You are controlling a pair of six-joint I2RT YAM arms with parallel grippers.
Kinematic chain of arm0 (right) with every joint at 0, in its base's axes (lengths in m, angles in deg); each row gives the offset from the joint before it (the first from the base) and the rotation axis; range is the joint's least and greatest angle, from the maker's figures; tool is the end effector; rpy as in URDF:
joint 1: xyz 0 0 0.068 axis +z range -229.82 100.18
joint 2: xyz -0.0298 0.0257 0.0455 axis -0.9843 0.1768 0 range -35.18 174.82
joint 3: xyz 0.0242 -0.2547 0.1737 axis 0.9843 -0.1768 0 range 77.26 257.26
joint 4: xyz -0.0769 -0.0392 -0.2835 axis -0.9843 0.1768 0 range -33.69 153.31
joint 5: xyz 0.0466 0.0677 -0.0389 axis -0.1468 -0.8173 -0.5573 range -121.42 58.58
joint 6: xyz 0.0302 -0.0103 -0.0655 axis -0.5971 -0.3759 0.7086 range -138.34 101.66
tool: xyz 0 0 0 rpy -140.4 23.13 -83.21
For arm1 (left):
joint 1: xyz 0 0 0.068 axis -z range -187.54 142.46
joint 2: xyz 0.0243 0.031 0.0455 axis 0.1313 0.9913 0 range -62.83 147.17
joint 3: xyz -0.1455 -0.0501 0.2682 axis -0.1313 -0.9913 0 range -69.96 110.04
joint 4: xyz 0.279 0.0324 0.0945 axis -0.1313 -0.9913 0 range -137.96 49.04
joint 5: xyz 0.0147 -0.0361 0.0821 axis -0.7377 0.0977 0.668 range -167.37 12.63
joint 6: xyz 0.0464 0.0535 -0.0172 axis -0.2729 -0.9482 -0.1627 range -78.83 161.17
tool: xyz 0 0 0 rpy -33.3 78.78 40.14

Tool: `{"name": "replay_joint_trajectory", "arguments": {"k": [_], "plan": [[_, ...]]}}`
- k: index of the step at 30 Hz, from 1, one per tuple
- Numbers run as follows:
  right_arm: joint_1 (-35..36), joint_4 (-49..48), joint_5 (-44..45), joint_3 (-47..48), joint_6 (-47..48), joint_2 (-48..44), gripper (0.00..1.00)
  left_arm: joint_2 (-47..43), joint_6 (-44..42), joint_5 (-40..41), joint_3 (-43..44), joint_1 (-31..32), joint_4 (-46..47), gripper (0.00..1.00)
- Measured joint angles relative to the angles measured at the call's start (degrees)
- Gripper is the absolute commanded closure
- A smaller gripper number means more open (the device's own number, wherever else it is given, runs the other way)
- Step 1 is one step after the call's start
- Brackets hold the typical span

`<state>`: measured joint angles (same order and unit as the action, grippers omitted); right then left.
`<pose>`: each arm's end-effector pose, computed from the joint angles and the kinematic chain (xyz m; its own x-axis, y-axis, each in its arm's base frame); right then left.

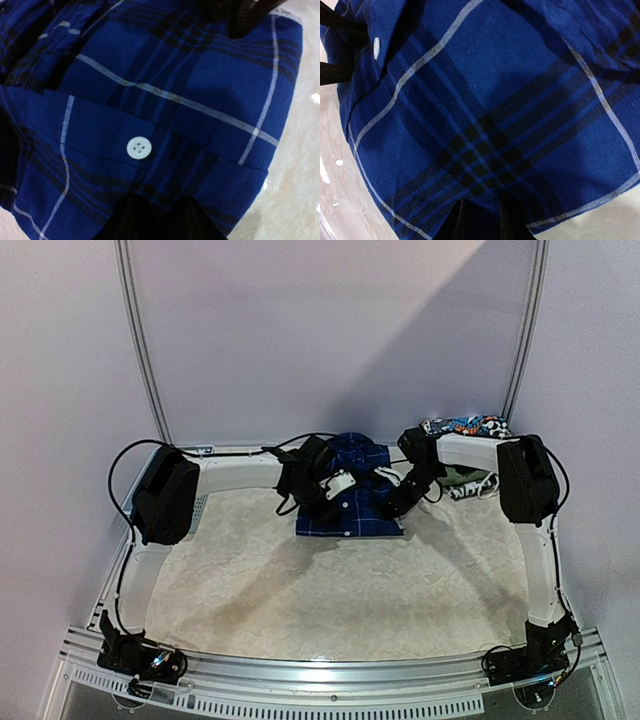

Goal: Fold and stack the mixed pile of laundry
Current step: Smooth out the 2/3-rectangle-folded shirt at the center of the board, then pick up the 2/3-rectangle-folded shirt from the center of the board.

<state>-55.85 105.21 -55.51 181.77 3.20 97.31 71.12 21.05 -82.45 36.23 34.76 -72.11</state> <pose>0.4744 0.2379 0.1306 -0.6606 -0.6604 -0.3570 -0.7504 0.5957 0.2865 0.4224 -0.3916 0.1372 -0.3524 0.7841 -0.5108 0.8791 0.4645 0.1066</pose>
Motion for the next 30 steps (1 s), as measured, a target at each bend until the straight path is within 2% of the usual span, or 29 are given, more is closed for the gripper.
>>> {"name": "replay_joint_trajectory", "arguments": {"k": [3,6,11,15,18,22,30], "plan": [[-0.44,0.63,0.13,0.20,-0.46,-0.24,0.58,-0.83,0.37,0.26,-0.07,0.07,-0.31,0.54],[-1.11,-0.09,1.53,-2.10,-0.55,-3.08,0.48,-5.16,-0.33,1.64,-3.34,0.74,0.20,0.48],[-2.60,-3.26,4.44,-10.64,3.78,-16.72,0.40,-21.11,-8.20,5.99,-17.44,3.06,6.75,0.45],[-1.75,-6.93,6.21,-19.28,13.75,-28.26,0.39,-30.08,-18.93,7.93,-31.12,5.46,14.75,0.46],[1.20,-9.51,9.11,-25.55,22.62,-30.88,0.39,-28.46,-24.04,8.26,-34.75,5.90,16.98,0.48],[5.70,-12.90,14.27,-33.70,33.33,-29.97,0.39,-24.15,-27.98,8.17,-34.95,5.53,17.22,0.48],[9.66,-20.35,19.78,-34.84,41.13,-28.13,0.39,-19.89,-31.10,7.96,-31.76,5.46,17.05,0.47]]}}
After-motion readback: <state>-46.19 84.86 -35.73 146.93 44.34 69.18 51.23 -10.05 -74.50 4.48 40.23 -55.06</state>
